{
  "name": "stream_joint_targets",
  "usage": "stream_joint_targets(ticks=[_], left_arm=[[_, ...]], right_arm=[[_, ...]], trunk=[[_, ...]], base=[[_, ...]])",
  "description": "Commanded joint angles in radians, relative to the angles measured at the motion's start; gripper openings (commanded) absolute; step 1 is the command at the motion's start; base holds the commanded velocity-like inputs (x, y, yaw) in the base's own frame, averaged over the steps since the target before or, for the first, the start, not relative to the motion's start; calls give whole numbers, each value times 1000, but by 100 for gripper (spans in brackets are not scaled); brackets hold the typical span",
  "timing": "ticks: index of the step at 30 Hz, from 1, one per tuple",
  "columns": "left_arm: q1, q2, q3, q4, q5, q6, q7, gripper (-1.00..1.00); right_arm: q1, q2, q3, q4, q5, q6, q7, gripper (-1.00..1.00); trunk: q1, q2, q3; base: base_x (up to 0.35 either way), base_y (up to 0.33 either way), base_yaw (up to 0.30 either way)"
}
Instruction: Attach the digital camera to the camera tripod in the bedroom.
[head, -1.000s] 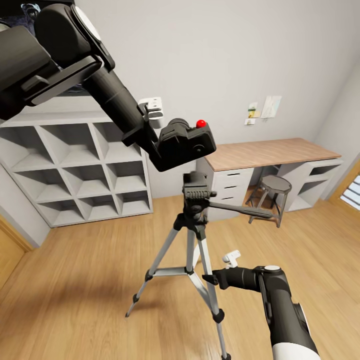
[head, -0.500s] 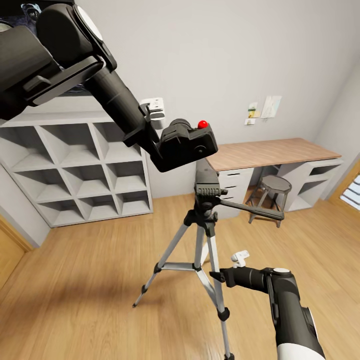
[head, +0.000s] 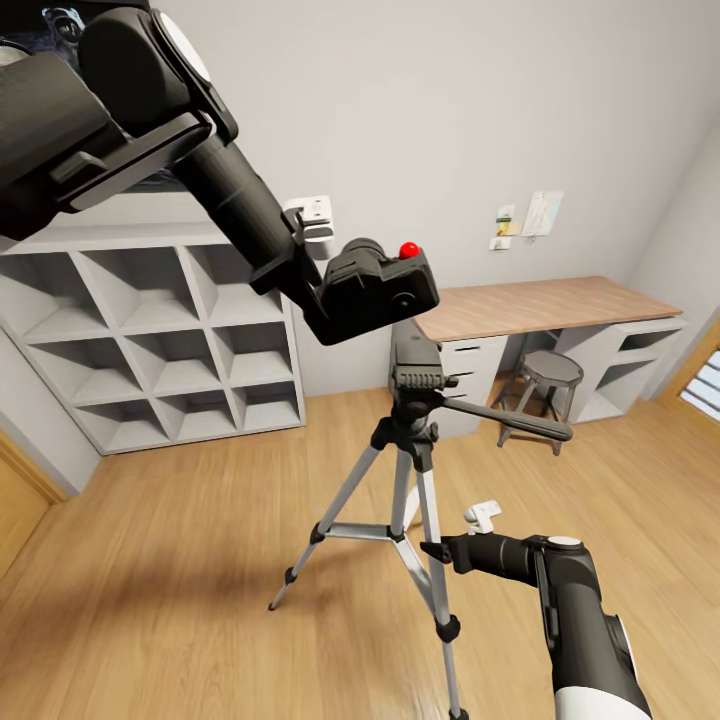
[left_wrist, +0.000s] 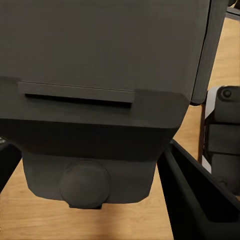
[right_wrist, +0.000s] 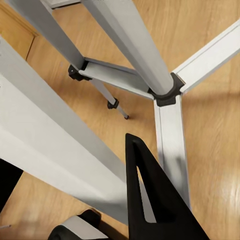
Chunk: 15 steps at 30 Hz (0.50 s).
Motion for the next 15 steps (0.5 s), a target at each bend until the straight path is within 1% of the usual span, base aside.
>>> stream_joint_targets(ticks=[1, 3, 6, 7, 9, 15], left_arm=[[-2, -1, -3, 0, 1, 7, -3, -100], [-2, -6, -3, 0, -1, 7, -3, -100], [-2, -20, -3, 0, -4, 6, -1, -100], [-2, -33, -3, 2, -6, 7, 0, -100], [-2, -44, -3, 5, -7, 7, 5, -100], [-2, -57, -3, 9, -7, 7, 38, -100]], right_arm=[[-2, 1, -2, 0, 12, -5, -18, -100], [-2, 1, -2, 2, 13, -5, -24, -100], [-2, 1, -1, 6, 15, -5, -35, -100], [-2, 1, 0, 8, 16, -5, -44, -100], [-2, 1, 1, 11, 16, -4, -52, -100], [-2, 1, 1, 12, 16, -5, -62, -100]], trunk=[[1, -2, -2], [1, -2, -2], [1, -2, -2], [1, -2, -2], [1, -2, -2], [1, -2, -2]], base=[[0, 0, 0], [0, 0, 0], [0, 0, 0], [0, 0, 0], [0, 0, 0], [0, 0, 0]])
